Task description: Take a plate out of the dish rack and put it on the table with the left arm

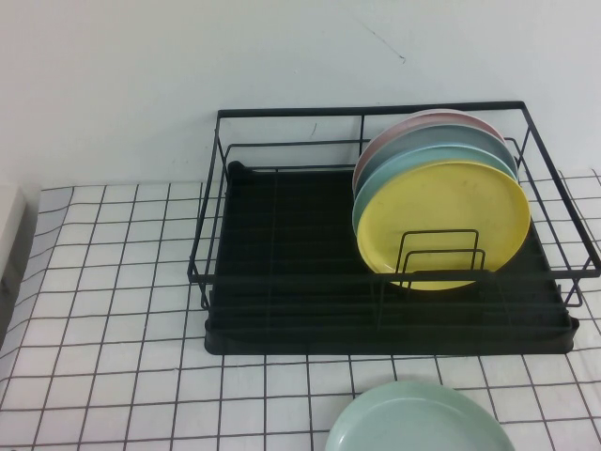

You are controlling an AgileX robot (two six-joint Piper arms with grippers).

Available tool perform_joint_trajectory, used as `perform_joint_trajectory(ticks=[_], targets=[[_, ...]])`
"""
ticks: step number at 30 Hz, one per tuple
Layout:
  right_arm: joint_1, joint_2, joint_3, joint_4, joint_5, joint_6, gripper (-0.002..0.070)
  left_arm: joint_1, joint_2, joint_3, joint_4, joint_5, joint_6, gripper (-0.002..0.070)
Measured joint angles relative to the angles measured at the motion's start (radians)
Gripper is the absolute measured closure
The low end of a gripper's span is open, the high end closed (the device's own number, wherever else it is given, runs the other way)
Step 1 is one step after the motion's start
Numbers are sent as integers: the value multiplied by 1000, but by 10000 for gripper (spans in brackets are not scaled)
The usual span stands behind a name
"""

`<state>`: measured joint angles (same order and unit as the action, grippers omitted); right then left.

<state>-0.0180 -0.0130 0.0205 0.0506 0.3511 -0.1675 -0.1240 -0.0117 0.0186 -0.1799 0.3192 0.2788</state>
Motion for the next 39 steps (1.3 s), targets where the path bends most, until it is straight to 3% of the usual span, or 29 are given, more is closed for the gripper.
perform_joint_trajectory(ticks=[3,11,15,23,30,34,39], targets=[[0,0,0,0,0,0,678,0,0,0,-71,-2,0,678],[0,0,0,0,0,0,678,0,0,4,-627,-62,0,678],[0,0,0,0,0,0,678,0,-2,4,-813,-99,34,678],[0,0,0,0,0,0,678,0,2,-29,-905,-91,104,678],[0,0,0,0,0,0,678,0,331,-352,-782,143,151,678],[0,0,0,0,0,0,678,0,590,-521,-812,332,351,678],[0,0,0,0,0,0,678,0,900,-703,-949,480,675,678]])
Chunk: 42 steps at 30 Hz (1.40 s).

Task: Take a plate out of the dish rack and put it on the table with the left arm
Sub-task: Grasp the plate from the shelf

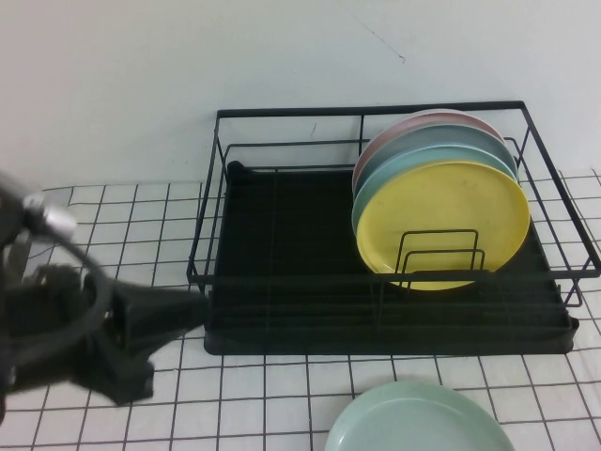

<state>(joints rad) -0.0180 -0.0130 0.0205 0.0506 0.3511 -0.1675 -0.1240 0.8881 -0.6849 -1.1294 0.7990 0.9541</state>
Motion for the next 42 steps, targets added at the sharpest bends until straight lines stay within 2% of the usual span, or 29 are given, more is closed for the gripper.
perform_joint_trajectory(ticks=[3,7,16,18,19,23,24,26,30,42], targets=[[0,0,0,0,0,0,678,-6,164,-106,-38,16,95,678],[0,0,0,0,0,0,678,-52,333,-242,-49,-14,187,678],[0,0,0,0,0,0,678,-218,633,-514,-54,-53,315,672],[0,0,0,0,0,0,678,-245,685,-562,-47,-53,348,624],[0,0,0,0,0,0,678,-259,713,-597,-45,-53,373,575],[0,0,0,0,0,0,678,-290,817,-684,-42,-48,427,299],[0,0,0,0,0,0,678,-295,838,-700,-41,-48,450,256],[0,0,0,0,0,0,678,-301,869,-721,-41,-55,515,226],[0,0,0,0,0,0,678,-305,915,-739,-75,-77,637,260],[0,0,0,0,0,0,678,-306,991,-767,-172,-214,762,281]])
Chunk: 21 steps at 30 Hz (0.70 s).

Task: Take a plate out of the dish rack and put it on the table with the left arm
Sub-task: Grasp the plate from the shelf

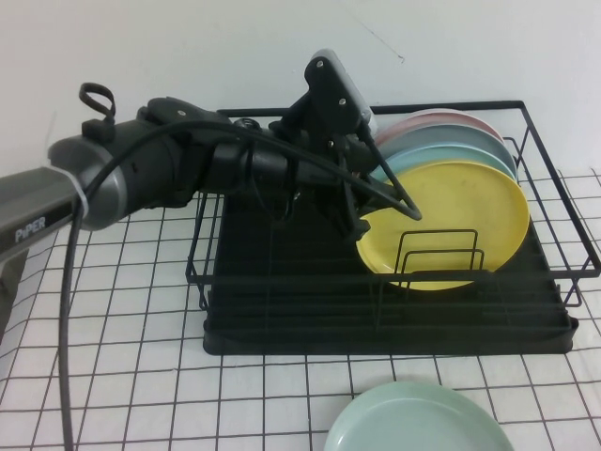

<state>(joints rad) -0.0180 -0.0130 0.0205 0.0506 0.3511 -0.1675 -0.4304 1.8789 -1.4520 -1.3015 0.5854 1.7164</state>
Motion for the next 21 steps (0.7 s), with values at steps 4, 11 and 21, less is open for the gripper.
perform_joint_trajectory(ticks=[4,11,21], targets=[[0,0,0,0,0,0,678,0,36,-23,-11,-4,13,281],[0,0,0,0,0,0,678,0,98,-50,-42,11,22,284],[0,0,0,0,0,0,678,0,140,-60,-74,11,30,293]])
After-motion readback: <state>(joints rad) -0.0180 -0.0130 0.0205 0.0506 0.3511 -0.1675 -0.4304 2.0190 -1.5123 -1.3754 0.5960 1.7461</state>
